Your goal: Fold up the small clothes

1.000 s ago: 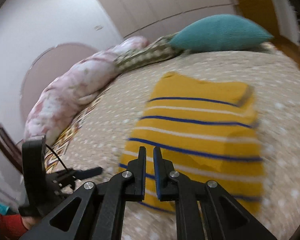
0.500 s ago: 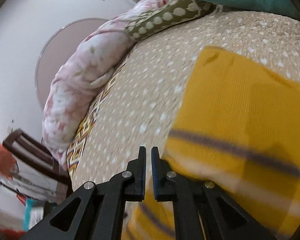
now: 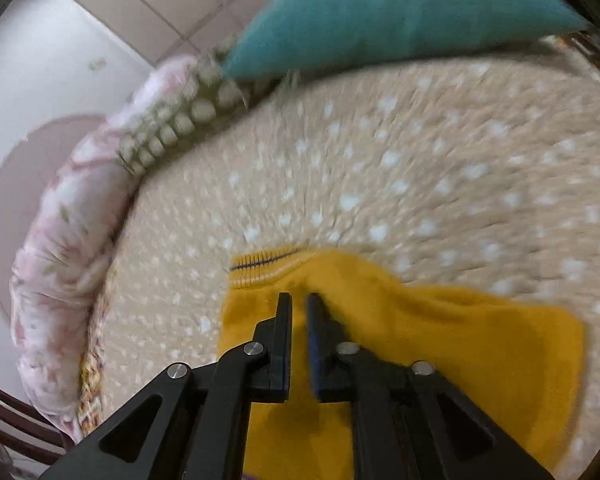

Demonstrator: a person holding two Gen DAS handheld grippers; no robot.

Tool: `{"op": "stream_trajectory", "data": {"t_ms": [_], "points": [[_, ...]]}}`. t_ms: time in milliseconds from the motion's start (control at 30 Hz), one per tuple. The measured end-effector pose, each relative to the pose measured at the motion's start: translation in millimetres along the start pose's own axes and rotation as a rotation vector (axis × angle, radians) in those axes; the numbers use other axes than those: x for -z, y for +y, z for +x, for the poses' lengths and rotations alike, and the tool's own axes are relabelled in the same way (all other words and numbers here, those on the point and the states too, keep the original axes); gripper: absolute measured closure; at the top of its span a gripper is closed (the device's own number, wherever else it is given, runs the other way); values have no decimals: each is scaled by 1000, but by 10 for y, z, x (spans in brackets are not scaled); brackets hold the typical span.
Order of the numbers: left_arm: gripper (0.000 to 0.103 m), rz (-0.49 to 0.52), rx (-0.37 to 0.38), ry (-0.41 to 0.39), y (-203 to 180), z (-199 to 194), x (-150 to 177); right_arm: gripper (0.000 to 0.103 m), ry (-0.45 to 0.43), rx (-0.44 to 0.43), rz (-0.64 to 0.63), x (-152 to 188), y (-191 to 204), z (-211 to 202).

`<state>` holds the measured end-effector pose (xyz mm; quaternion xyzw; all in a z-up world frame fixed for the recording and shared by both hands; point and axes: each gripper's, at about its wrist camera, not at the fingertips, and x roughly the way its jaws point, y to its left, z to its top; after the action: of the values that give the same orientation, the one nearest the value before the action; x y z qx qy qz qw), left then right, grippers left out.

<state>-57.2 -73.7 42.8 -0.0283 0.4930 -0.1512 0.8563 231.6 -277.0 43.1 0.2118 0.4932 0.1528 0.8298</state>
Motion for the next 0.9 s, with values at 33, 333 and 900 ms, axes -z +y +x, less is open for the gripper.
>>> {"op": "stream_trajectory", "data": {"t_ms": [33, 333, 900], "points": [[35, 13, -10, -16, -11, -59, -3, 78, -24, -11, -13, 32, 12, -133], [35, 76, -121, -89, -157, -304, -36, 70, -60, -141, -93, 836, -260, -984], [34, 187, -245, -111, -580, -239, -77, 67, -233, 7, -153, 1610, -574, -1745]]}}
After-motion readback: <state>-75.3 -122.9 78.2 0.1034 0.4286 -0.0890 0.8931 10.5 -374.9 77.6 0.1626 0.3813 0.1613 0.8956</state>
